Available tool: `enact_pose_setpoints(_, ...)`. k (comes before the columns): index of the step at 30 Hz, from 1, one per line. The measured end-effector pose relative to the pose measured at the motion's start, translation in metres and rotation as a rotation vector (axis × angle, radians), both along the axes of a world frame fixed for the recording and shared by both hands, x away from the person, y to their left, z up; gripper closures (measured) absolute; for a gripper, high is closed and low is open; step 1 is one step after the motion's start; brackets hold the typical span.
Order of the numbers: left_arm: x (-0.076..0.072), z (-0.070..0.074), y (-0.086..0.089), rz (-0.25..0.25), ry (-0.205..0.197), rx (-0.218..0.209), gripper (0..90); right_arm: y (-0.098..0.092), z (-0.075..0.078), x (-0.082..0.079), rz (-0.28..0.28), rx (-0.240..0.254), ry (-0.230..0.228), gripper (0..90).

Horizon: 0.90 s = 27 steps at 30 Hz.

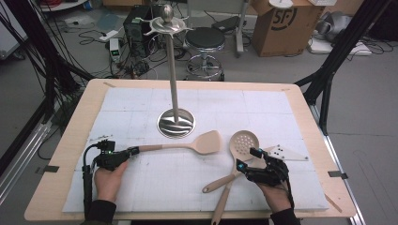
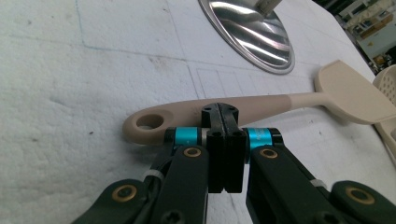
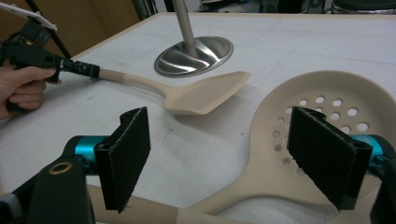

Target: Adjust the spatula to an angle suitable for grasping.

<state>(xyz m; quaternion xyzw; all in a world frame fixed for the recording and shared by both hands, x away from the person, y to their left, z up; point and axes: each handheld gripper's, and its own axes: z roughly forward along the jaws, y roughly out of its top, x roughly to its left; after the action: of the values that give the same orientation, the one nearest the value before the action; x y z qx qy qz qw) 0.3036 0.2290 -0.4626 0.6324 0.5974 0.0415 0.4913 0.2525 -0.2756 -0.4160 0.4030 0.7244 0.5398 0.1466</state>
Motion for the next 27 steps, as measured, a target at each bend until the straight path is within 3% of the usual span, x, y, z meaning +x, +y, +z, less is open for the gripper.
enact_pose_setpoints(7, 0.012, 0.0, 0.002, -0.001, -0.001, -0.014, 89.8, 0.001, 0.002, -0.006, -0.011, -0.037, -0.012, 20.9)
enact_pose_setpoints(27, 0.043, -0.001, 0.003, 0.008, 0.009, -0.032, 89.8, 0.006, 0.01, 0.007, -0.013, -0.046, -0.019, 21.1)
